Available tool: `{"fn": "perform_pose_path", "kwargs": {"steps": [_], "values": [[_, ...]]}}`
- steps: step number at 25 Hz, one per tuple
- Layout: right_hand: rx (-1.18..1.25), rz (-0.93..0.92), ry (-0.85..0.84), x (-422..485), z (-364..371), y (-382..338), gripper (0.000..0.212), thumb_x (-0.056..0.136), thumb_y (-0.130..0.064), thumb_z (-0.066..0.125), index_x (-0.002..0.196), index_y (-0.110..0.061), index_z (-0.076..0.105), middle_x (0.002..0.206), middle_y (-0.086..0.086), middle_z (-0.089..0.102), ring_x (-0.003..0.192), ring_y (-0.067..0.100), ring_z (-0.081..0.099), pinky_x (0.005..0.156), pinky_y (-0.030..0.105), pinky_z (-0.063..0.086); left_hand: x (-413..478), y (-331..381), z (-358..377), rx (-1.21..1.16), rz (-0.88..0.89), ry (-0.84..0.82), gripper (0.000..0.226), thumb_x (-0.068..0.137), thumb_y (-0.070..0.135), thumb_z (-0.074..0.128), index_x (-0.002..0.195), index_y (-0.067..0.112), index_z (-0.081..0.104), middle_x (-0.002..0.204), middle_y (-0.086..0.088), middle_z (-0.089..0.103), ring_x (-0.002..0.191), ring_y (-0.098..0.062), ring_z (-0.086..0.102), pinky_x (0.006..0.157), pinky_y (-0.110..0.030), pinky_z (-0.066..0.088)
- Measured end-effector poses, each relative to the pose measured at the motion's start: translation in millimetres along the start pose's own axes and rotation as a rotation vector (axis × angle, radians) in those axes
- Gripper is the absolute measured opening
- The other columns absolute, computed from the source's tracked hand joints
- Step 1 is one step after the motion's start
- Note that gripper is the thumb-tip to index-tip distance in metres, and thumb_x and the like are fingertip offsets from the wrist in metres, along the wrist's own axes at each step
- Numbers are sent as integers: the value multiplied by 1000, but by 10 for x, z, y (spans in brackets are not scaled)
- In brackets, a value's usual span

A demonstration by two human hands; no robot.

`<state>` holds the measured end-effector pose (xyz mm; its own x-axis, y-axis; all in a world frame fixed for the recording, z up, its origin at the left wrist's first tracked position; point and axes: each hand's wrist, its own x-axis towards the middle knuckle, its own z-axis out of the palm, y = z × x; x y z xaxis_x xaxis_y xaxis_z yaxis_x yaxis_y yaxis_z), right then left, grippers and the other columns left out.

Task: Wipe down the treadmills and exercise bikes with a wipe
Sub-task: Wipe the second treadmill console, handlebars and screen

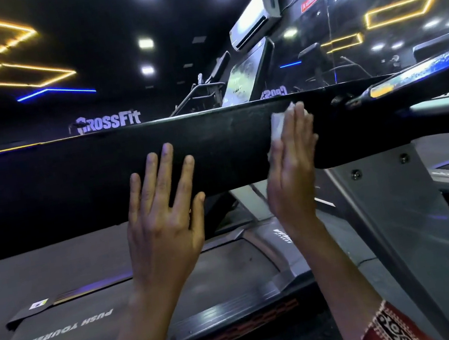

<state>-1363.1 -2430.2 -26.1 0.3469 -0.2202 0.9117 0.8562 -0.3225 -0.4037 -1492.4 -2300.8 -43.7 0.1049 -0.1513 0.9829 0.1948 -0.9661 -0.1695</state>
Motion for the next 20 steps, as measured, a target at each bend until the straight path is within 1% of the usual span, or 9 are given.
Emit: {"fn": "perform_pose_path", "kwargs": {"steps": [1,6,8,10,12,14,17,18,20], "values": [[2,-5,-18,42,74,-184,52,102,-24,20,150,-4,18,158,10,13,146,19,1,119,34,-4,-6,-26,-17,-4,-13,-1,45,93,19,54,137,8,50,149,-16,35,140,-29,28,116,-41,17],[-99,-566,-257,-424,96,-306,48,102,-20,32,148,-9,25,156,5,23,147,20,15,119,41,10,-54,-159,-109,-5,-34,1,45,95,23,48,137,7,49,149,-16,35,140,-29,28,116,-39,16],[-153,-466,-147,-380,49,-54,48,103,-21,30,149,-9,25,156,3,22,147,16,14,119,43,11,-87,-233,-155,3,-39,7,45,94,21,49,137,7,49,149,-15,35,140,-29,28,117,-39,15],[-51,-141,-16,-300,43,21,49,103,-20,26,150,-8,22,158,5,17,148,14,7,121,41,4,-115,-300,-190,8,-42,9,45,94,20,51,137,7,48,149,-15,35,140,-28,27,117,-38,15],[14,-2,35,-401,90,-95,49,104,-16,27,151,-5,18,159,8,15,148,17,4,121,38,2,-140,-348,-219,9,-49,16,45,94,21,51,137,7,49,149,-15,36,140,-28,27,118,-38,15],[16,-161,-58,-659,218,-373,52,102,-9,34,150,-5,16,159,8,14,148,23,5,121,39,4,-144,-391,-243,18,-46,28,44,94,22,50,136,7,49,148,-15,36,140,-28,28,117,-39,16],[-42,-562,-225,-515,347,-742,51,99,-14,38,149,-8,28,156,8,26,147,24,17,120,41,10,-136,-457,-266,28,-65,41,45,94,22,49,136,7,49,148,-16,37,139,-29,29,117,-38,16],[-100,-595,-199,-365,368,-775,50,99,-15,38,148,-8,31,155,8,30,145,23,21,119,42,11,-134,-477,-277,27,-77,47,45,95,23,49,136,6,49,148,-16,37,139,-29,29,117,-38,16],[-142,-439,-90,-163,359,-677,50,99,-15,37,148,-6,31,155,10,30,145,25,21,118,42,10,-142,-508,-296,30,-83,52,45,95,23,49,137,6,49,148,-16,37,139,-29,29,117,-38,16]]}}
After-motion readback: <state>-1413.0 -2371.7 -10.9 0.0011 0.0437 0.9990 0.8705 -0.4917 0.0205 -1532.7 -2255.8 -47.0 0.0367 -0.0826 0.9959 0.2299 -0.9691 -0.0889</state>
